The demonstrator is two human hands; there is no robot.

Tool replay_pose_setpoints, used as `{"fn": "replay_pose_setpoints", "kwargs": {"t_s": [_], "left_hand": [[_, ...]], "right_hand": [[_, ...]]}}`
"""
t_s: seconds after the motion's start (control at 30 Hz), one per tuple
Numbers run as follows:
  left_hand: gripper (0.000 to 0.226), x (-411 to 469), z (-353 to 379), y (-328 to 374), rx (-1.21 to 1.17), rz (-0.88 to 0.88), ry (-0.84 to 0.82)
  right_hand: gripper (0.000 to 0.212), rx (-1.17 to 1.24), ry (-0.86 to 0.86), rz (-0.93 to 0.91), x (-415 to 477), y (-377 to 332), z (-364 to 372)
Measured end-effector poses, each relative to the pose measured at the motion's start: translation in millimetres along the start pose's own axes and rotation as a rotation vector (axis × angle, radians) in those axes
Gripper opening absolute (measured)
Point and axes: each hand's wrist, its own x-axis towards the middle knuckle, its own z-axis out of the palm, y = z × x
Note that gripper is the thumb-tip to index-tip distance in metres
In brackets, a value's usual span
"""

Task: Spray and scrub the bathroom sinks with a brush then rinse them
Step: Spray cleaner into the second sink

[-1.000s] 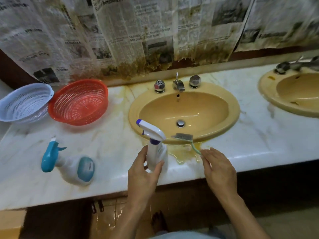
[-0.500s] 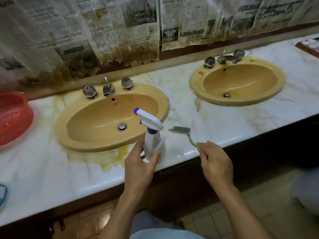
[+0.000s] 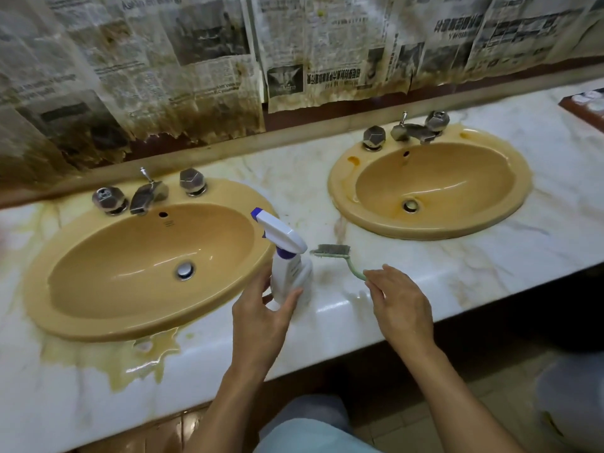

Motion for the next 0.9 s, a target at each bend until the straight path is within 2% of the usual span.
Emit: {"fn": "replay_pose_setpoints", "kwargs": {"t_s": [0.43,0.73,0.9], "left_hand": [[0.047,20.8,78.3,28.7,-0.02,-0.095,0.14],[0.053,-10.6,158.2,45.2,-0.002,-0.228,0.388],[0.053,-20.7,190.6,58.1,-0.01,-0.265,0.473]], "right_hand": [[0.031,0.032,-0.129,-0.243,76.1,65.2,12.6],[0.038,0.102,-0.229,-0.438,105.0,138.0,0.4],[0.031,0.138,-0.313,-0.464,111.3,168.3,-9.1]]}}
